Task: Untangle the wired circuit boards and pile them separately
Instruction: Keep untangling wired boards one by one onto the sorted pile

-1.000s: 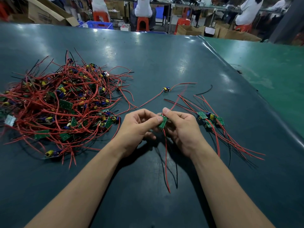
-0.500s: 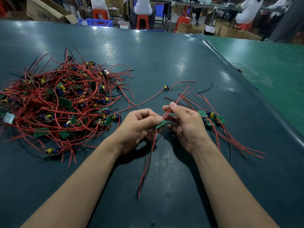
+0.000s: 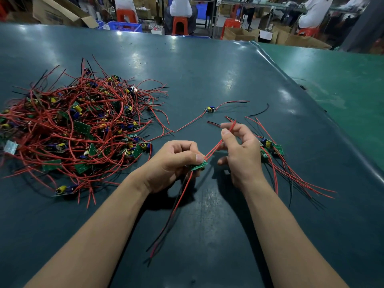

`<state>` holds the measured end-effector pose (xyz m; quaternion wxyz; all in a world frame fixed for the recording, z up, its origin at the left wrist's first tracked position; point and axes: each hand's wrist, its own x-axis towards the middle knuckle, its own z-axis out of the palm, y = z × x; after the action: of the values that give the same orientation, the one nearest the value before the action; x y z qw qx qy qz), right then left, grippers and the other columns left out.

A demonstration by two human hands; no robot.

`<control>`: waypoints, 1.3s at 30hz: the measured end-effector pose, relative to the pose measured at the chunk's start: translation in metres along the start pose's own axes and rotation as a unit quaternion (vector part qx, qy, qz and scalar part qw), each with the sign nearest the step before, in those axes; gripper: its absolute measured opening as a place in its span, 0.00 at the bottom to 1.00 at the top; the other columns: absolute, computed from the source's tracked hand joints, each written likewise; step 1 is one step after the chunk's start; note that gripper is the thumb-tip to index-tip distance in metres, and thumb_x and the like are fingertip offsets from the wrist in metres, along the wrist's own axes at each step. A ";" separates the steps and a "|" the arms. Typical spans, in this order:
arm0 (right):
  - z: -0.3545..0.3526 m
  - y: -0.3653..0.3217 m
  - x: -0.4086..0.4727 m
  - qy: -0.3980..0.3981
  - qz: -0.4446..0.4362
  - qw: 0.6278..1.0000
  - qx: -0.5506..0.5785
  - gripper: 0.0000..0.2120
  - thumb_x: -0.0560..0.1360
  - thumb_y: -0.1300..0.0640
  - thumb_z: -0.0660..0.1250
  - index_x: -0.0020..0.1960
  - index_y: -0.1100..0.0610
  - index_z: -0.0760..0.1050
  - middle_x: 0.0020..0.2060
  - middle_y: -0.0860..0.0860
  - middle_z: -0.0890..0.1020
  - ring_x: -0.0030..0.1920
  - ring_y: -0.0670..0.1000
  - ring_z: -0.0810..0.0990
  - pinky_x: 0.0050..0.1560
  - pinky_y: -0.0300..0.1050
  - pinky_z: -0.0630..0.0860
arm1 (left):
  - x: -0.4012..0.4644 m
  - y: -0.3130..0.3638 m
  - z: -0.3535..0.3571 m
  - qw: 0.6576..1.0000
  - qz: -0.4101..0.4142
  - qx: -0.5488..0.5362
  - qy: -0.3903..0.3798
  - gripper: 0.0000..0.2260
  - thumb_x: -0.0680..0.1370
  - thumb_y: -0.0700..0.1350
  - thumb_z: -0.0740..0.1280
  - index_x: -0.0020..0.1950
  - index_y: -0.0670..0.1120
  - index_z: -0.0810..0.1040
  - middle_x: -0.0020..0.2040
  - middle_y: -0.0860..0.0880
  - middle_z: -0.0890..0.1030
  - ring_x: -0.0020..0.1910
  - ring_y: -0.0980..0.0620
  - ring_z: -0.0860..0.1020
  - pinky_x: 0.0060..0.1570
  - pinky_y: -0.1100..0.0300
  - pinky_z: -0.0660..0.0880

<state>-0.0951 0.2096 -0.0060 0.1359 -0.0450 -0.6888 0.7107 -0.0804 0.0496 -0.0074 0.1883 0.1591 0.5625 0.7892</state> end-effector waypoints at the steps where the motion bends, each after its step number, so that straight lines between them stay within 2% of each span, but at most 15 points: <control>1: -0.001 0.000 0.000 -0.001 -0.020 1.000 -0.013 0.06 0.80 0.61 0.64 0.49 0.53 0.79 0.39 0.45 0.78 0.31 0.42 0.76 0.21 0.37 0.71 | -0.001 0.001 0.000 1.000 -0.003 0.001 -0.005 0.07 0.62 0.41 0.72 0.30 0.47 0.75 0.30 0.50 0.76 0.26 0.57 0.73 0.28 0.67 0.72; 5: -0.003 -0.003 0.000 0.019 -0.055 0.998 -0.007 0.08 0.80 0.60 0.64 0.47 0.50 0.79 0.38 0.43 0.81 0.29 0.43 0.77 0.20 0.37 0.71 | -0.001 0.001 -0.002 1.000 -0.011 -0.010 -0.012 0.11 0.62 0.43 0.71 0.33 0.43 0.69 0.29 0.49 0.74 0.27 0.55 0.71 0.28 0.65 0.71; 8: -0.002 -0.003 0.000 0.033 -0.055 0.998 0.014 0.08 0.81 0.60 0.62 0.49 0.51 0.78 0.35 0.45 0.82 0.25 0.45 0.76 0.20 0.37 0.70 | 0.000 0.002 -0.001 1.000 -0.010 -0.021 -0.010 0.13 0.62 0.43 0.71 0.34 0.42 0.67 0.28 0.49 0.74 0.27 0.54 0.71 0.28 0.65 0.71; 13: -0.001 0.000 0.001 0.034 -0.060 0.997 0.047 0.08 0.82 0.63 0.60 0.51 0.57 0.77 0.29 0.46 0.80 0.21 0.46 0.75 0.21 0.37 0.71 | 0.000 0.001 -0.003 1.000 -0.013 -0.022 -0.011 0.11 0.62 0.43 0.71 0.33 0.43 0.68 0.28 0.48 0.74 0.26 0.54 0.72 0.28 0.65 0.71; 17: -0.001 0.001 0.000 0.048 -0.102 0.994 0.006 0.08 0.82 0.62 0.60 0.53 0.56 0.77 0.29 0.46 0.79 0.21 0.46 0.74 0.20 0.37 0.70 | 0.000 0.001 -0.003 0.999 -0.010 -0.029 -0.011 0.09 0.62 0.42 0.70 0.32 0.44 0.69 0.28 0.48 0.74 0.26 0.54 0.72 0.28 0.65 0.71; 19: -0.001 -0.001 0.001 0.049 -0.083 0.995 0.020 0.07 0.83 0.60 0.59 0.52 0.55 0.76 0.30 0.47 0.81 0.20 0.47 0.75 0.20 0.37 0.70 | 0.001 0.001 -0.004 0.999 -0.009 -0.037 0.007 0.10 0.62 0.40 0.70 0.33 0.43 0.69 0.29 0.48 0.74 0.27 0.54 0.72 0.28 0.65 0.71; 21: -0.002 -0.005 0.003 0.013 0.014 0.997 0.080 0.09 0.83 0.53 0.60 0.52 0.57 0.75 0.29 0.51 0.82 0.20 0.48 0.74 0.19 0.37 0.69 | 0.003 0.000 -0.003 0.998 -0.001 -0.053 0.045 0.07 0.65 0.37 0.69 0.33 0.42 0.72 0.29 0.48 0.75 0.27 0.54 0.73 0.28 0.65 0.72; 23: -0.002 -0.007 0.002 -0.083 0.125 0.985 0.091 0.16 0.80 0.45 0.61 0.50 0.58 0.77 0.26 0.52 0.79 0.20 0.46 0.72 0.18 0.34 0.65 | 0.005 -0.001 -0.002 0.995 0.016 -0.059 0.080 0.07 0.69 0.37 0.68 0.31 0.45 0.78 0.30 0.48 0.77 0.27 0.55 0.75 0.30 0.64 0.74; 25: 0.000 -0.005 -0.004 -0.179 0.144 0.971 0.074 0.14 0.79 0.48 0.64 0.46 0.57 0.81 0.24 0.50 0.74 0.20 0.44 0.67 0.19 0.33 0.60 | 0.006 -0.002 0.000 0.996 0.026 -0.044 0.080 0.08 0.69 0.35 0.72 0.32 0.45 0.79 0.33 0.47 0.80 0.31 0.53 0.78 0.36 0.61 0.76; 27: 0.002 -0.004 -0.007 -0.209 0.125 0.966 0.093 0.10 0.79 0.55 0.66 0.42 0.57 0.83 0.24 0.48 0.71 0.21 0.42 0.64 0.20 0.32 0.59 | 0.005 -0.003 0.001 0.997 0.025 -0.025 0.063 0.08 0.70 0.37 0.71 0.32 0.46 0.79 0.34 0.47 0.81 0.33 0.54 0.79 0.39 0.61 0.76; 31: -0.002 -0.008 -0.005 -0.169 0.115 0.972 0.115 0.11 0.80 0.57 0.65 0.42 0.57 0.82 0.23 0.47 0.69 0.21 0.42 0.62 0.20 0.31 0.57 | 0.005 0.000 0.000 0.997 0.003 -0.040 0.070 0.11 0.69 0.36 0.69 0.29 0.46 0.74 0.30 0.49 0.75 0.28 0.55 0.73 0.31 0.64 0.73; 33: -0.007 -0.010 0.001 -0.110 0.110 0.979 0.132 0.11 0.80 0.56 0.64 0.42 0.58 0.81 0.23 0.46 0.69 0.20 0.42 0.62 0.19 0.31 0.56 | 0.003 0.001 0.000 0.997 -0.011 -0.046 0.060 0.09 0.68 0.37 0.66 0.29 0.45 0.71 0.30 0.48 0.74 0.26 0.55 0.71 0.28 0.65 0.72; 36: -0.013 -0.011 0.008 -0.022 0.085 0.983 0.162 0.11 0.81 0.58 0.63 0.43 0.60 0.79 0.23 0.46 0.69 0.20 0.42 0.62 0.19 0.32 0.57 | 0.001 0.002 -0.002 0.999 -0.025 -0.036 0.027 0.09 0.65 0.37 0.69 0.33 0.42 0.67 0.30 0.48 0.75 0.27 0.55 0.71 0.28 0.65 0.72; 37: -0.012 -0.011 0.008 -0.003 0.077 0.982 0.171 0.11 0.81 0.58 0.63 0.43 0.60 0.79 0.23 0.47 0.69 0.20 0.42 0.62 0.19 0.32 0.57 | 0.000 0.003 -0.002 0.999 -0.026 -0.038 0.022 0.10 0.64 0.38 0.70 0.33 0.42 0.67 0.30 0.48 0.74 0.27 0.54 0.71 0.28 0.65 0.72; 39: -0.011 -0.009 0.008 0.018 0.077 0.977 0.196 0.12 0.82 0.56 0.61 0.44 0.59 0.78 0.24 0.47 0.71 0.20 0.43 0.64 0.19 0.32 0.57 | 0.001 0.004 -0.001 0.998 -0.017 -0.046 0.037 0.06 0.64 0.39 0.71 0.32 0.42 0.74 0.30 0.48 0.75 0.27 0.54 0.73 0.28 0.65 0.71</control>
<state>-0.0991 0.2225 0.0039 0.0991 -0.0828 -0.5282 0.8392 -0.0825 0.0481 -0.0044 0.1878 0.1113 0.5346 0.8164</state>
